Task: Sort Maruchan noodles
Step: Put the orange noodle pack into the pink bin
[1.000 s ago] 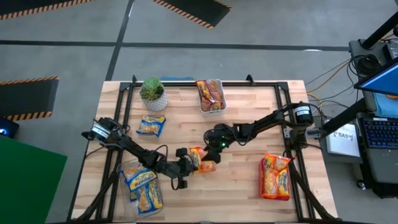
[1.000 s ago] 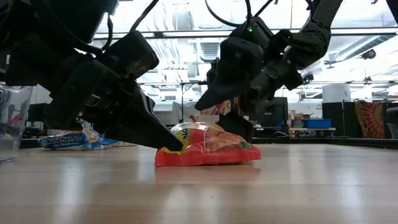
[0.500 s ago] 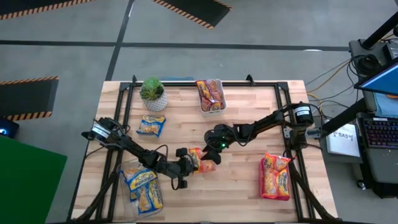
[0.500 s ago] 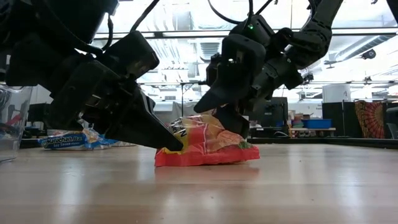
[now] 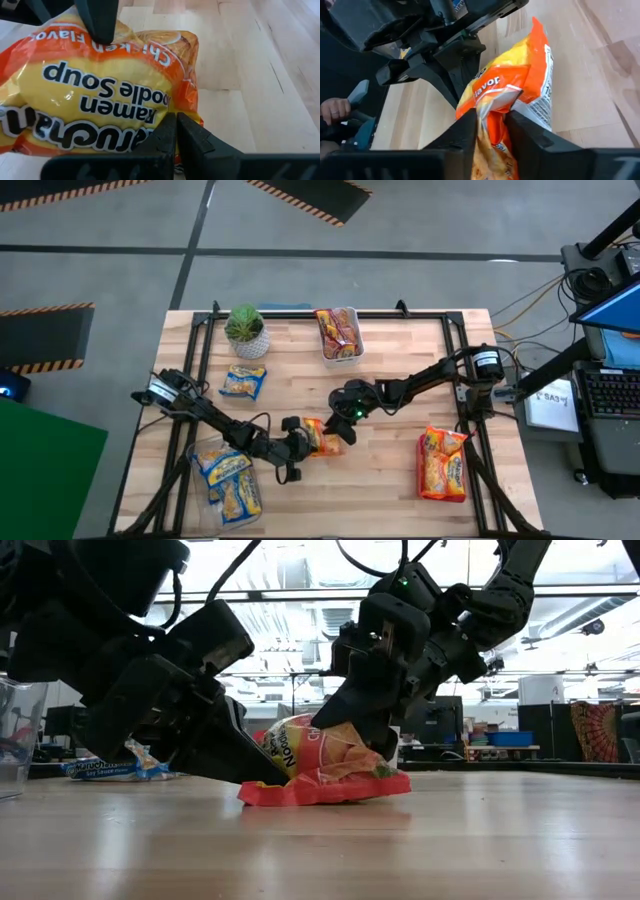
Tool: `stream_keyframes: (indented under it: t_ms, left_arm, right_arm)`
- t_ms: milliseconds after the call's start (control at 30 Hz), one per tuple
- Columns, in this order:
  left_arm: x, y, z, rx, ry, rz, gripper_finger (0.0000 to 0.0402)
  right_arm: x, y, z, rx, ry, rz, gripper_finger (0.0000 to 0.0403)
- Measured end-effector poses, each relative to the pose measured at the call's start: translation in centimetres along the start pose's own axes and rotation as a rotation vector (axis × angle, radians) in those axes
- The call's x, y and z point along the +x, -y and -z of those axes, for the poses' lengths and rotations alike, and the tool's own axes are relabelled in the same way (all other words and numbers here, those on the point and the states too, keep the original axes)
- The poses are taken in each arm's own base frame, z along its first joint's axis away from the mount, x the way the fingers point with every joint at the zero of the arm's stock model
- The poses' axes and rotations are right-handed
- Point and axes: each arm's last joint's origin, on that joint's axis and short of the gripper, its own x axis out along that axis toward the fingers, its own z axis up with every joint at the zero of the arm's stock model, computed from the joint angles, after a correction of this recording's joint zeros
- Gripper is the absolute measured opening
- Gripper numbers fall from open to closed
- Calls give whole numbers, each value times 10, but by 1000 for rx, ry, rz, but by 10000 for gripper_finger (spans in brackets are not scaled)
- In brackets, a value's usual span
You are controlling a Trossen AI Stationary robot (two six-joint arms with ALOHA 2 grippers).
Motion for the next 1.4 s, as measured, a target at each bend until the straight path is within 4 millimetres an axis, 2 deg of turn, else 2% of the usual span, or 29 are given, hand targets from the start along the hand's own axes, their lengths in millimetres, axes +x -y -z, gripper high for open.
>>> stream_keyframes:
  t_ms: [233,400,567,867,1000,1100,1233,1400]
  left_arm:
    - [-2,0,-3,20,7,5,0]
    - [-5,1,-7,25,21,11,0]
    - [-12,4,-15,45,42,26,0]
    - [-44,3,-52,118,151,53,0]
    - [-64,0,-74,178,240,61,0]
    - [-80,-4,-89,213,308,60,0]
    - [-98,-8,-104,224,383,53,0]
    - [-113,-13,-115,202,437,25,0]
  right_arm:
    - [-1,2,0,-6,-3,1,17]
    - [-7,2,-4,-4,-16,9,9]
    - [-23,-10,-13,-25,-21,17,9]
    - [-83,-51,-35,-29,-11,10,8]
    - [-115,-75,-43,35,5,-89,8]
    - [-138,-93,-48,128,-3,-230,8]
    - [-165,-120,-43,185,-61,-368,8]
    - [-191,-156,-28,209,-74,-425,8]
